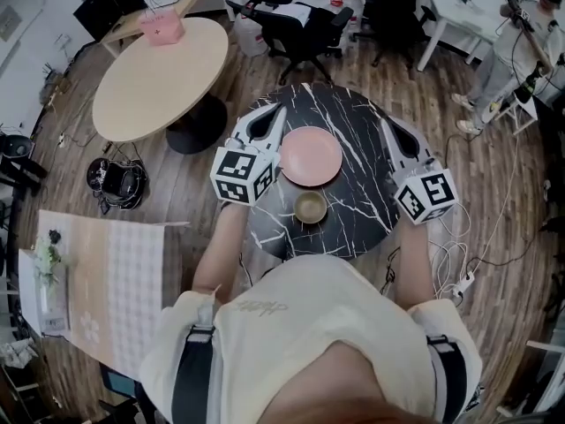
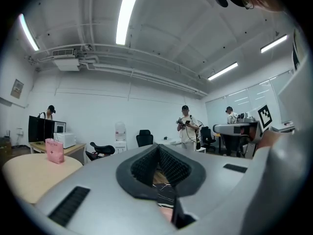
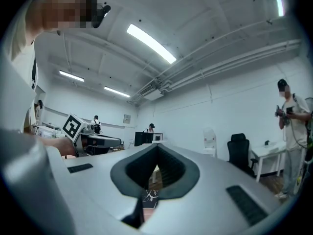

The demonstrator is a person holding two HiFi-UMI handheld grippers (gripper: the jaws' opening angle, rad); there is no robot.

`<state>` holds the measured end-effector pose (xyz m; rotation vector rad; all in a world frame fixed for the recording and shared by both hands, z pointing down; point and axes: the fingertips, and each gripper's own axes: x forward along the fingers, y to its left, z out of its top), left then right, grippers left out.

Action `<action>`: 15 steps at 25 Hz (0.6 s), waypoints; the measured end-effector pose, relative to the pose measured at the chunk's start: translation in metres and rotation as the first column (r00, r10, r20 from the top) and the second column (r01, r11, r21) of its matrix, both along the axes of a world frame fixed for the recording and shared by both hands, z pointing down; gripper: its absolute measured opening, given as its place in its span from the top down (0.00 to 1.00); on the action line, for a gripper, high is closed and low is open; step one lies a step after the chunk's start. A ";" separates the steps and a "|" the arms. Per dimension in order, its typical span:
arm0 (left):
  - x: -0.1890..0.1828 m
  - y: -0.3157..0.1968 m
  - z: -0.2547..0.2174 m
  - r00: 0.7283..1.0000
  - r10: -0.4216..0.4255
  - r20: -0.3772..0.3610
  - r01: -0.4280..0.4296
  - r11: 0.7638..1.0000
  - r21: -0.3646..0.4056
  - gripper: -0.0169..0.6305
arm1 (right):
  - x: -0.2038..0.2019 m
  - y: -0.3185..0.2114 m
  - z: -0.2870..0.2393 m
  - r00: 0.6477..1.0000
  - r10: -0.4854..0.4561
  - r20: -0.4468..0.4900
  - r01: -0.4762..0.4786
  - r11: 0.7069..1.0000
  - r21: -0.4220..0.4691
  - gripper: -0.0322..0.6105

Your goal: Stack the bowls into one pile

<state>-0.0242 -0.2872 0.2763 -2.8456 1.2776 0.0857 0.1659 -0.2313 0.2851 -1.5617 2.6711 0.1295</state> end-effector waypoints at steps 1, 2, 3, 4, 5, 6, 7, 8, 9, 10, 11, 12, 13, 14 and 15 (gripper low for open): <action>0.000 0.001 0.001 1.000 -0.001 0.002 0.001 1.000 -0.001 0.94 | 0.000 0.001 0.002 1.000 0.000 -0.002 0.000 1.000 -0.003 0.94; 0.001 0.002 0.003 1.000 0.000 0.004 0.000 1.000 -0.004 0.94 | -0.001 0.003 0.003 1.000 0.001 -0.005 -0.001 1.000 -0.006 0.94; 0.001 0.003 0.006 1.000 0.001 0.004 -0.001 1.000 -0.009 0.94 | -0.002 0.005 0.005 1.000 0.003 -0.011 -0.004 1.000 -0.008 0.94; 0.001 0.003 0.010 1.000 0.002 0.003 -0.002 1.000 -0.019 0.94 | -0.003 0.006 0.007 1.000 0.007 -0.022 -0.007 1.000 -0.008 0.94; 0.001 0.003 0.015 1.000 0.002 0.002 -0.002 0.999 -0.032 0.94 | -0.004 0.008 0.009 0.999 0.011 -0.036 -0.011 1.000 -0.007 0.94; 0.001 0.004 0.020 1.000 0.003 0.002 -0.003 0.999 -0.046 0.94 | -0.006 0.009 0.011 0.999 0.012 -0.052 -0.012 1.000 -0.008 0.94; 0.002 0.005 0.025 1.000 0.003 0.002 -0.003 0.998 -0.059 0.94 | -0.008 0.010 0.015 0.998 0.010 -0.065 -0.011 1.000 -0.012 0.94; 0.002 0.006 0.029 1.000 0.004 0.002 -0.004 0.998 -0.069 0.94 | -0.010 0.011 0.018 0.997 0.006 -0.073 -0.007 1.000 -0.018 0.94; 0.002 0.007 0.032 1.000 0.005 0.001 -0.005 0.997 -0.075 0.94 | -0.012 0.012 0.021 0.997 0.000 -0.075 -0.002 1.000 -0.024 0.94; 0.003 0.008 0.034 1.000 0.006 0.002 -0.006 0.997 -0.079 0.94 | -0.014 0.012 0.022 0.997 -0.006 -0.074 0.004 1.000 -0.028 0.94; 0.003 0.009 0.035 1.000 0.007 0.002 -0.007 0.997 -0.080 0.94 | -0.015 0.012 0.023 0.997 -0.009 -0.074 0.007 0.999 -0.031 0.94; 0.002 0.009 0.035 1.000 0.007 0.003 -0.007 0.997 -0.080 0.94 | -0.016 0.012 0.024 0.997 -0.011 -0.075 0.009 0.999 -0.033 0.94; 0.002 0.010 0.035 1.000 0.007 0.002 -0.006 0.997 -0.079 0.94 | -0.017 0.012 0.024 0.997 -0.011 -0.077 0.008 0.999 -0.035 0.94; 0.001 0.010 0.034 1.000 0.006 0.000 -0.006 0.997 -0.078 0.94 | -0.017 0.011 0.024 0.997 -0.011 -0.078 0.008 0.999 -0.036 0.94; 0.001 0.011 0.034 1.000 0.006 -0.002 -0.006 0.997 -0.078 0.94 | -0.017 0.011 0.025 0.997 -0.012 -0.077 0.009 0.999 -0.035 0.94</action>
